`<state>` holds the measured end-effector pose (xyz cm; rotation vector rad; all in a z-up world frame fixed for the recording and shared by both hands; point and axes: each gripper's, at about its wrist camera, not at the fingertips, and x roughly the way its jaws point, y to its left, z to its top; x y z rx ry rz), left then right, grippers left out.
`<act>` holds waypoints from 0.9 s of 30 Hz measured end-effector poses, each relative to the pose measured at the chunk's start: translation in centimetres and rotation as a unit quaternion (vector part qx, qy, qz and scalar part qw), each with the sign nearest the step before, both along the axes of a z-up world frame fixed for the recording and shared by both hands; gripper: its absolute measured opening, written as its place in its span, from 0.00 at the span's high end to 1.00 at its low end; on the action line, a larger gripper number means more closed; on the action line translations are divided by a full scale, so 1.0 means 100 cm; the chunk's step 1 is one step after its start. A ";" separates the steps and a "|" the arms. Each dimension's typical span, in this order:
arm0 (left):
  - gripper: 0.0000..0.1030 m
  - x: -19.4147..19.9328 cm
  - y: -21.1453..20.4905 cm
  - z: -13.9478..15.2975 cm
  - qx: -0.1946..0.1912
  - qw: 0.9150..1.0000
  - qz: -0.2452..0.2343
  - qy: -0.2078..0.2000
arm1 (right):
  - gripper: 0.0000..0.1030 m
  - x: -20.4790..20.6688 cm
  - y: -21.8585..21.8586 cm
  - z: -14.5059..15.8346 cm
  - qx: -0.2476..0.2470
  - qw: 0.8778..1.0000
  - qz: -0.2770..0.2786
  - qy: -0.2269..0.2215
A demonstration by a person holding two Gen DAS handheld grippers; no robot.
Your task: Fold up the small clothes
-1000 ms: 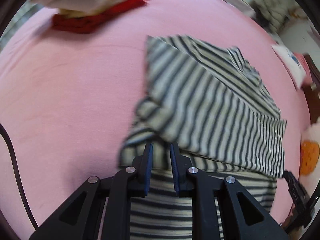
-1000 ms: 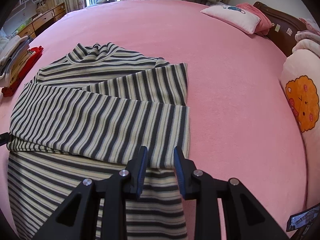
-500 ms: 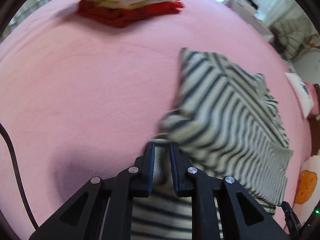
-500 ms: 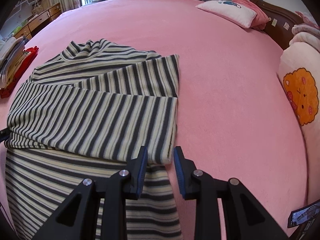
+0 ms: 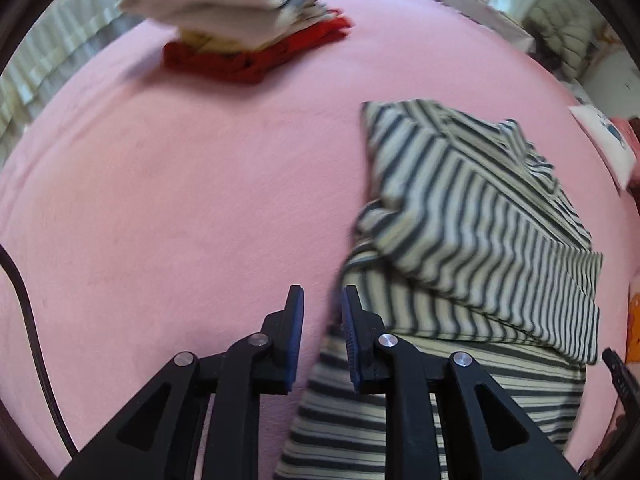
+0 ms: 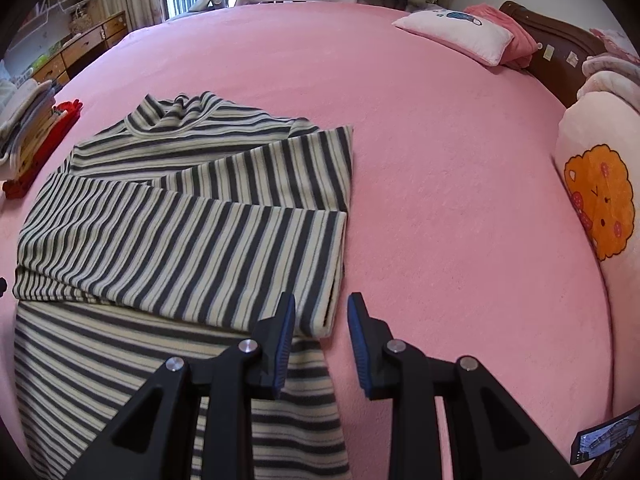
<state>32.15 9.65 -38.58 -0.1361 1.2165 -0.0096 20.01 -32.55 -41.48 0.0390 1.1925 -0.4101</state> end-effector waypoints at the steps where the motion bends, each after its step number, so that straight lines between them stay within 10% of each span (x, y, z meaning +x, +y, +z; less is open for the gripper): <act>1: 0.83 0.001 -0.006 0.000 0.004 1.000 -0.007 0.000 | 0.74 0.000 -0.001 -0.001 0.000 1.000 0.000 0.003; 5: 0.76 -0.002 -0.016 0.003 0.019 1.000 -0.024 0.002 | 0.74 -0.002 0.001 0.003 0.000 1.000 0.011 0.005; 9: 0.37 -0.009 -0.024 0.015 0.035 0.999 -0.026 -0.008 | 0.74 -0.005 0.006 0.014 -0.004 0.999 0.034 0.003; 27: 0.29 -0.033 0.001 0.074 0.055 0.993 -0.097 -0.045 | 0.74 -0.015 0.039 0.063 -0.018 0.997 0.078 0.000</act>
